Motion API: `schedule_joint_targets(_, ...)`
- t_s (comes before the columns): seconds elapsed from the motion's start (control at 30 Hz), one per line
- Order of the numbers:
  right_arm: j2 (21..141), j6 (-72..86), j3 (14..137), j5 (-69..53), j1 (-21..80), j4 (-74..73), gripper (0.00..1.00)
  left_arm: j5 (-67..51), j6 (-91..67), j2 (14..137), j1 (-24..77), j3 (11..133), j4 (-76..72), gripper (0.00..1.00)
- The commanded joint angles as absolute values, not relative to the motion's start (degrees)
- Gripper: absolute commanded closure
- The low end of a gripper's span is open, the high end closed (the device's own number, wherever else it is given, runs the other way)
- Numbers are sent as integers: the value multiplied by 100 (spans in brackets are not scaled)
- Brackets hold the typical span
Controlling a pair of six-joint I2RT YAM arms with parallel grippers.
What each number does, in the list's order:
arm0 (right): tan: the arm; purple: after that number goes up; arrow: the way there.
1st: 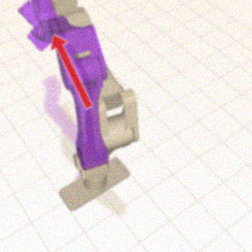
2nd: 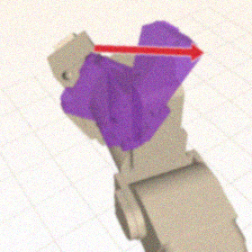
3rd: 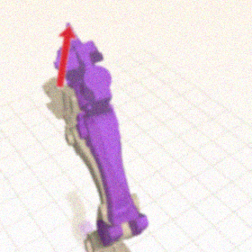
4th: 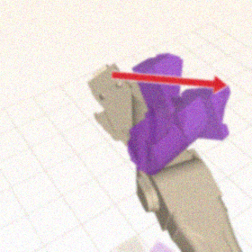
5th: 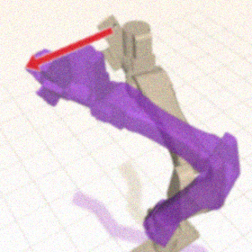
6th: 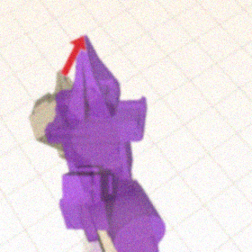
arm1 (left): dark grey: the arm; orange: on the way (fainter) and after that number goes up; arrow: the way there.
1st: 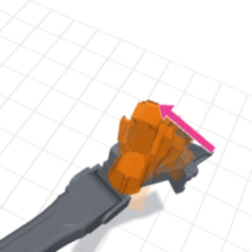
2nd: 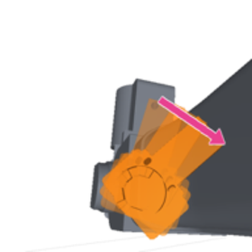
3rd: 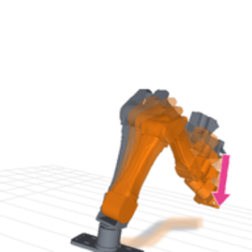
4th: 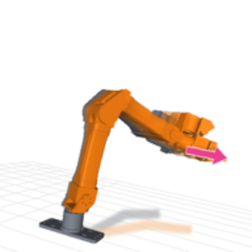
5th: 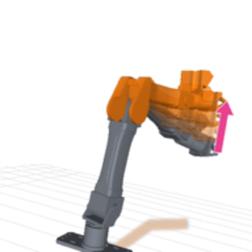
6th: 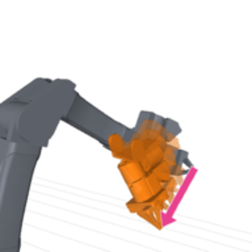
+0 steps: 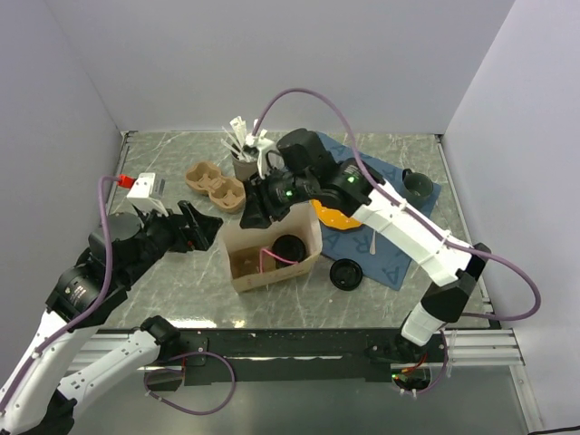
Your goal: Pack the takeout coffee
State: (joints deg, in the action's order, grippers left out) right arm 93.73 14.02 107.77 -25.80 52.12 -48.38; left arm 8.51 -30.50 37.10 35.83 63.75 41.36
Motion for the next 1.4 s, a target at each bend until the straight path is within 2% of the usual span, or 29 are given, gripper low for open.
schedule_joint_targets(0.0,9087,1714,11346,-2504,5107,-4341,50,984,-2716,3814,3604,6706,4008,8)
schedule_joint_targets(0.1,9184,1854,11557,-2566,5098,-4394,50,993,-2725,3806,3604,6680,3894,7)
schedule_joint_targets(0.37,8852,2311,10732,-2698,5098,-3868,51,1019,-2812,3850,3604,6645,3955,10)
schedule_joint_targets(0.63,8693,2408,10609,-2768,5089,-3911,51,1160,-2567,3832,3604,7022,4376,12)
schedule_joint_targets(0.83,8552,2654,10327,-2926,5115,-3692,52,854,-2479,3683,3604,7023,4781,17)
schedule_joint_targets(1.1,8552,2900,9933,-3023,5124,-3402,52,-544,-2961,3367,3604,6566,4623,25)
schedule_joint_targets(1.37,8771,2892,9870,-3094,5133,-3375,52,-167,-3340,3181,3604,5994,4675,31)
